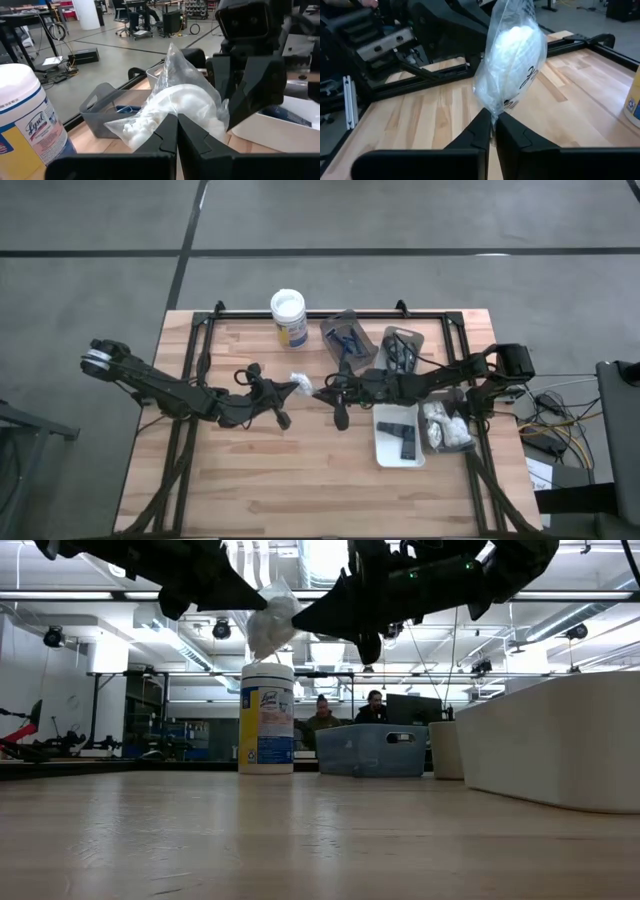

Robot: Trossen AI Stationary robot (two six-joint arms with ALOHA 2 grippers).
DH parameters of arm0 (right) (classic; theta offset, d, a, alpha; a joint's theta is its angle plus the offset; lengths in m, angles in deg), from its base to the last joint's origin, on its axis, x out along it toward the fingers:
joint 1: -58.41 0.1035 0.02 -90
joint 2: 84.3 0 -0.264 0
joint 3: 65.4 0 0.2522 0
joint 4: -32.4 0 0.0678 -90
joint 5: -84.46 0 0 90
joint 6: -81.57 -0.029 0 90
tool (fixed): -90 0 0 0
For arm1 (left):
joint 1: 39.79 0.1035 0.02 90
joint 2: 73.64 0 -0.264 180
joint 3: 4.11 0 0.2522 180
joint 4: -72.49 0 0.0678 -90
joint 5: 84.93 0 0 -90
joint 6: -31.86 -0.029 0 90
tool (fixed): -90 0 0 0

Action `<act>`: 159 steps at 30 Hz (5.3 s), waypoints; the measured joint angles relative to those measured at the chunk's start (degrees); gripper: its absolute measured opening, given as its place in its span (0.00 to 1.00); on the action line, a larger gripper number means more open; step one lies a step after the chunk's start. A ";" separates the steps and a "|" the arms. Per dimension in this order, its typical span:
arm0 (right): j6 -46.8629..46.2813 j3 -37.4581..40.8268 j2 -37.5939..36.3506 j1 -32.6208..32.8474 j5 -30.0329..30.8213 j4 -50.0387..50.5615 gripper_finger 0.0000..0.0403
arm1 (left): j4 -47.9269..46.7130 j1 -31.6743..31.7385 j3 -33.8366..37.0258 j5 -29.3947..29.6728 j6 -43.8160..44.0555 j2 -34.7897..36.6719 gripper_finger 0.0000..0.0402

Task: Pick & Place Travel size toiletries
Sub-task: Put the white cotton pack into the bottom black bin, then return to Home Position

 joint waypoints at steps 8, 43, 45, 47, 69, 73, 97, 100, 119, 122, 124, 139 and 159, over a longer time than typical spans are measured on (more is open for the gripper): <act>1.44 0.02 -4.71 0.25 0.47 7.69 0.03 | -0.98 -0.04 0.00 -1.54 -1.87 0.00 0.04; -10.05 0.28 -47.32 0.25 -1.15 70.86 0.02 | -5.97 -0.11 0.04 -5.51 0.81 0.04 0.43; -12.82 0.28 -49.84 0.26 -1.19 75.51 0.02 | -5.98 -0.11 0.04 -5.51 0.83 0.04 0.43; -14.51 0.28 -51.97 0.24 -1.36 79.42 0.02 | -5.98 -0.11 0.04 -5.51 0.83 0.04 0.43; -24.32 0.28 -57.26 0.26 -5.85 114.19 0.02 | -5.92 -0.11 0.04 -5.51 1.36 0.04 0.43; -27.35 0.31 -57.98 0.26 -5.91 118.70 0.02 | -5.89 -0.11 0.04 -5.51 1.90 0.04 0.43; -41.02 0.96 -58.33 0.26 -7.79 124.30 0.23 | -5.94 -0.11 0.04 -5.53 1.46 0.04 0.43; -41.55 0.96 -58.33 0.26 -7.79 124.28 0.29 | -5.96 -0.11 0.04 -5.53 1.46 0.04 0.43; -50.17 0.96 -58.33 0.24 -7.29 123.21 0.51 | -5.98 -0.11 0.04 -5.53 0.98 0.02 0.43; -51.19 0.96 -58.33 0.24 -7.29 123.13 0.52 | -5.98 -0.11 0.04 -5.53 0.98 0.02 0.43; -51.34 0.96 -58.33 0.24 -7.23 123.02 0.53 | -5.98 -0.11 0.04 -5.52 1.01 0.02 0.43; -12.07 8.26 -59.54 0.26 -9.19 79.43 0.61 | -8.12 -0.24 0.04 -22.19 -5.54 1.36 0.43; 9.24 41.58 -62.19 0.24 -14.05 20.82 0.75 | 12.38 -0.24 20.61 -30.05 -11.70 21.48 0.43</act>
